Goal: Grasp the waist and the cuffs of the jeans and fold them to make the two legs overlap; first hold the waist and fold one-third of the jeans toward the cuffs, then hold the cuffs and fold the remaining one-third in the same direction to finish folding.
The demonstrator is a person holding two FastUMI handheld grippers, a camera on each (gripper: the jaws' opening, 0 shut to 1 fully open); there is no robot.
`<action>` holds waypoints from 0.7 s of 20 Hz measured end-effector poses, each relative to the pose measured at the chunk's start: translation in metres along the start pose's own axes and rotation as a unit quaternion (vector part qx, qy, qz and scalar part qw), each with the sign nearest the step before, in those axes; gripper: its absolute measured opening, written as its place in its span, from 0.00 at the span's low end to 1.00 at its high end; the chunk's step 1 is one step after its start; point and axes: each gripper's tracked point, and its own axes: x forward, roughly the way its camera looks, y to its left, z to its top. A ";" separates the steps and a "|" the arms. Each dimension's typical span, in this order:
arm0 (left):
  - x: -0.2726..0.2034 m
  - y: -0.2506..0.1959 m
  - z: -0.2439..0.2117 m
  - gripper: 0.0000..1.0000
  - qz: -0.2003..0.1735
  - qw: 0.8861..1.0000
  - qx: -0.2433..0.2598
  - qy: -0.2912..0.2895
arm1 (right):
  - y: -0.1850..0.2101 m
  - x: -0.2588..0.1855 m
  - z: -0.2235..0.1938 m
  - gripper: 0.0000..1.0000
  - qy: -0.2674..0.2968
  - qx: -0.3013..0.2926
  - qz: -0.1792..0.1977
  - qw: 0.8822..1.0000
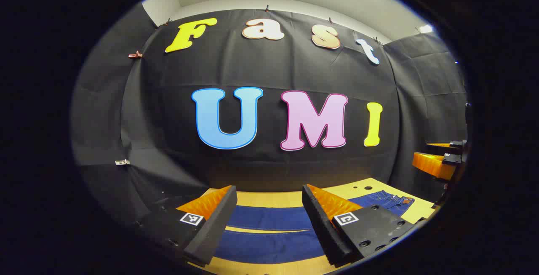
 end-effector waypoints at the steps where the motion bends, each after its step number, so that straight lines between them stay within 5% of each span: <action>1: 0.000 0.002 0.001 0.97 0.001 1.000 0.002 0.000 | 0.001 0.000 0.000 0.99 0.000 0.000 0.000 1.000; 14: -0.006 0.000 -0.005 0.97 -0.017 1.000 0.009 0.008 | 0.029 0.007 0.000 0.96 0.004 0.005 0.014 1.000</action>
